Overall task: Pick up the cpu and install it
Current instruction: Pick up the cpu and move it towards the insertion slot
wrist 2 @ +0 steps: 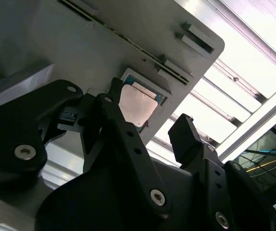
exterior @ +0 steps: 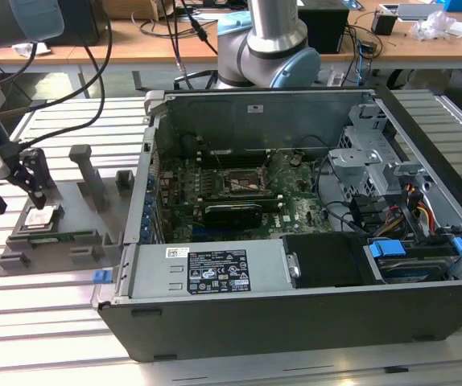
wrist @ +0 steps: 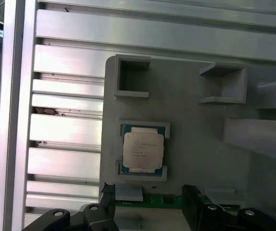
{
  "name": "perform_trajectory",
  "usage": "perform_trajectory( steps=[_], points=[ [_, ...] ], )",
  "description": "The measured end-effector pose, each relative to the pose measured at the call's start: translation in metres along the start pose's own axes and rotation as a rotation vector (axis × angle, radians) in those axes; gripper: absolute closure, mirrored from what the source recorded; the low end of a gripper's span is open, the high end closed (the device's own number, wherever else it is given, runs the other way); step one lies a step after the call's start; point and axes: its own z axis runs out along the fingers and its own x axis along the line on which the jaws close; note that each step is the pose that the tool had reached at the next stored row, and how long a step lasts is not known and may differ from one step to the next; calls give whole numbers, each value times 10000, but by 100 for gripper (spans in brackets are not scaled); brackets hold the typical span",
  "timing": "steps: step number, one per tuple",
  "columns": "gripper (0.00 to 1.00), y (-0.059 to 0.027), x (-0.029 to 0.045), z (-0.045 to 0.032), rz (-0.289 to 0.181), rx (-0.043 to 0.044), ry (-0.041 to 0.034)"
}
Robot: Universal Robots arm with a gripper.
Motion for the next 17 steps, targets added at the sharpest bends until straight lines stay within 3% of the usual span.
perform_trajectory(
  steps=[5,7,13,15,17],
  points=[
    [34,102,-9,51,-7,0,-3],
    [34,152,-11,112,-10,7,0],
    [34,169,-8,270,-11,7,-1],
    [34,173,-5,344,-9,-31,-5],
    [34,175,-3,400,-7,-138,-14]
  ],
)
